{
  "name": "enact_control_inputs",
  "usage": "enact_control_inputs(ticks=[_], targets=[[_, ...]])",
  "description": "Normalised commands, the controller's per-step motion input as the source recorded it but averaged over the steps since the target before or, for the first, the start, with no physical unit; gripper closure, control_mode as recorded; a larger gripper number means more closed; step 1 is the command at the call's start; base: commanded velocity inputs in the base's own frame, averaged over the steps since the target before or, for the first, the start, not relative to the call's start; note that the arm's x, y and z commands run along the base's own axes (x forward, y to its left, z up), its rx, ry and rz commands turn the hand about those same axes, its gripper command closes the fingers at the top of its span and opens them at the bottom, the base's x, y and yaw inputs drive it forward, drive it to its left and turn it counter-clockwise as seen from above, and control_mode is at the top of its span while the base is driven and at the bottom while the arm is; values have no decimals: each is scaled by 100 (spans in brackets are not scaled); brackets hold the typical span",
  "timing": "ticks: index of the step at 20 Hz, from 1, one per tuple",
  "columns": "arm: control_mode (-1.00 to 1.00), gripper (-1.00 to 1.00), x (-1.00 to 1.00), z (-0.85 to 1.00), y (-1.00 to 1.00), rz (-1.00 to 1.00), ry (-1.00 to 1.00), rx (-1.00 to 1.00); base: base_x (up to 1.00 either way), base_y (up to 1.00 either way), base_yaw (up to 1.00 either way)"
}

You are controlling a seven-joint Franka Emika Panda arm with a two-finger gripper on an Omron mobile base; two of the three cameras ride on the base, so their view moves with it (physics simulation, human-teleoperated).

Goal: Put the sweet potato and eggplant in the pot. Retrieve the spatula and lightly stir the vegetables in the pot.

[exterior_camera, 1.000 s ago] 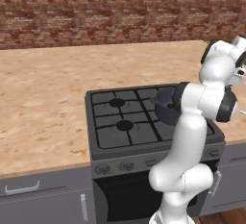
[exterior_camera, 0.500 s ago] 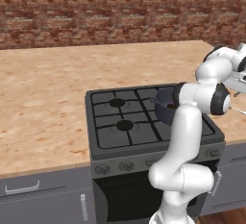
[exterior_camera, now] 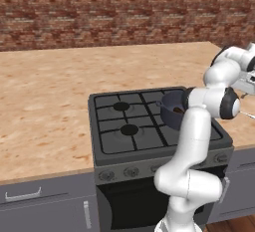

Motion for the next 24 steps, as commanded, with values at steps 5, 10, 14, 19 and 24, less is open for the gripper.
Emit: enact_control_inputs(ticks=[5, 10, 14, 19, 24], targets=[[-100, -100, 0, -9, 26, 0, -1, 0, 0, 0, 0], [-100, -100, 0, -27, 35, 6, 0, -5, 0, 0, 0], [-100, -100, 1, -14, 19, 8, 0, -10, 0, 0, 0], [-100, -100, 0, 3, 0, 4, -6, -5, 0, 0, 0], [-100, -100, 0, -2, 0, 0, 0, 0, 0, 0, 0]])
